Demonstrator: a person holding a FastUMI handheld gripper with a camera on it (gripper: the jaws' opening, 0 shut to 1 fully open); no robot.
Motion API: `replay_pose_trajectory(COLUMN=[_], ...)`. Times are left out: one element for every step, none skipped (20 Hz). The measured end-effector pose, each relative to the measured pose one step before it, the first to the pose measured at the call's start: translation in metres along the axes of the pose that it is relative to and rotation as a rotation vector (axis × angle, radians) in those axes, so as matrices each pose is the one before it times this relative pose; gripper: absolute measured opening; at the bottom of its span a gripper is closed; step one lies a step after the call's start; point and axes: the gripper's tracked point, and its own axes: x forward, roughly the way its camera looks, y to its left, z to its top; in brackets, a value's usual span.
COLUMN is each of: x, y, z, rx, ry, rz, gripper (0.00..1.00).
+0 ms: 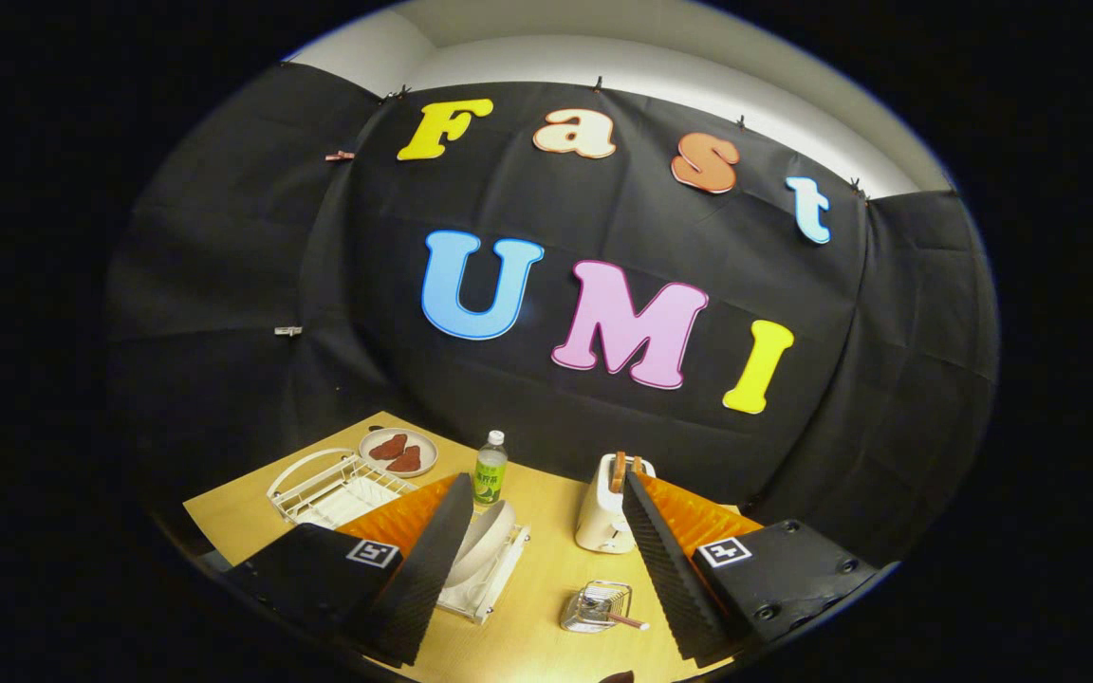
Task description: Take the plate from the dish rack, then take the spoon from the basket and place it into the plate.
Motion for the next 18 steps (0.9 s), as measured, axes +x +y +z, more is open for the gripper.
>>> replay_pose_trajectory(x=[0.01156,0.01231,0.01245,0.01391,0.01491,0.01448,0.01459,0.01446,0.01339,0.01341,0.01305,0.01483,0.0127,0.01018,0.01015,0.00894,0.00822,0.00571], y=[0.00558,0.00477,0.00571,0.0063,0.00625,0.00622,0.00705,0.00473,0.00078,0.00049,-0.00049,0.00073,-0.00268,-0.00228,0.00324,0.00463,-0.00083,-0.00558], z=[-0.00768,-0.0118,-0.01064,-0.01111,-0.01114,-0.01328,-0.01164,-0.01061,-0.0104,-0.00921,-0.00765,-0.00623,-0.00566,-0.00908,-0.00727,-0.00753,-0.00599,-0.00358], rx=[-0.00601,-0.00238,0.0045,0.01312,0.01478,0.01225,0.01677,0.02422,0.03124,0.03009,0.02397,0.01167,-0.0091,-0.00746,0.00616,0.01692,0.01456,0.00719], ry=[0.0283,0.0381,0.04059,0.04307,0.04467,0.0495,0.04668,0.04418,0.04153,0.03379,0.0316,0.02886,0.02885,0.03579,0.03335,0.02982,0.02569,0.01973], rz=[0.00455,-0.00147,0.00359,0.00652,0.00683,0.0092,0.01606,0.00955,-0.00109,-0.00507,-0.01116,-0.01233,-0.01962,-0.01959,0.00099,0.00419,-0.01557,-0.04173], gripper=[0.98,0.98,0.98,0.98,0.98,0.98,0.98,0.97,0.96,0.96,0.95,0.93,0.9,0.89,0.83,0.8,0.73,0.68])
